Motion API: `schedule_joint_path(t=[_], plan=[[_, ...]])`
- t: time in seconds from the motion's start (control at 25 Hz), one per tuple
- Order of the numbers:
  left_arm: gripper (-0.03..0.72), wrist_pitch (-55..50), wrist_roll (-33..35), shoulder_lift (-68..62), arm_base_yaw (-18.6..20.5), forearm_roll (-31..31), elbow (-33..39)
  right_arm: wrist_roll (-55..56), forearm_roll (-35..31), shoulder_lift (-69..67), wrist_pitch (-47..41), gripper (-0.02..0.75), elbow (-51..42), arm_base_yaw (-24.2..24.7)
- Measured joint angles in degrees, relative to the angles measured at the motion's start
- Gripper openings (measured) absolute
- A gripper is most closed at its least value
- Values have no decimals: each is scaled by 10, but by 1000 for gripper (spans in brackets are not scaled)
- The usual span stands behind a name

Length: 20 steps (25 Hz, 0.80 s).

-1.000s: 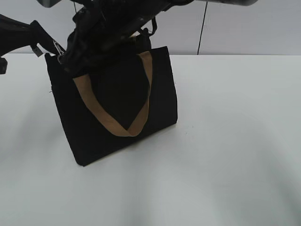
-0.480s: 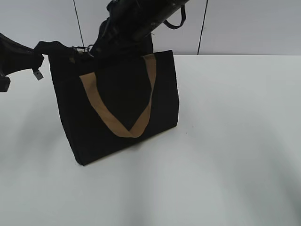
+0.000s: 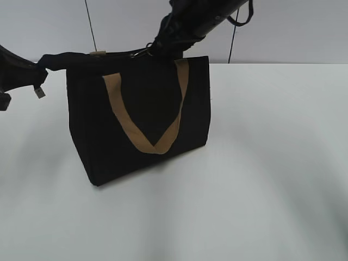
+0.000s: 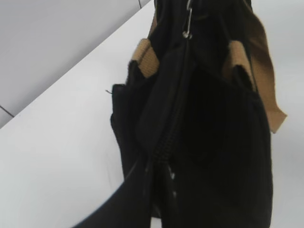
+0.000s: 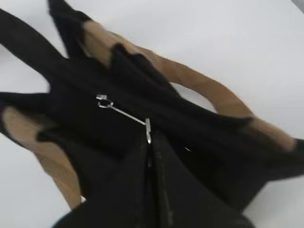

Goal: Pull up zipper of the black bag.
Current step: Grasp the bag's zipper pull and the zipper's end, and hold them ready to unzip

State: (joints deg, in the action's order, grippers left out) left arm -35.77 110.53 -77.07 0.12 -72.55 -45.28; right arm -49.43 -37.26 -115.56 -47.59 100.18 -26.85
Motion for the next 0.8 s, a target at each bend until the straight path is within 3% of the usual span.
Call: schedule_joint_path(t=[0.36,0.56,0.8], plan=[[5,5,-63,0,2,75,0,3,29,0,2,-15,0,56],[5,3,-66,0,1,76,0,9,48,0,-6,-15,0,94],[5,-2,-67,0,-1,67,0,16,39,0,-19,-15,0,105]])
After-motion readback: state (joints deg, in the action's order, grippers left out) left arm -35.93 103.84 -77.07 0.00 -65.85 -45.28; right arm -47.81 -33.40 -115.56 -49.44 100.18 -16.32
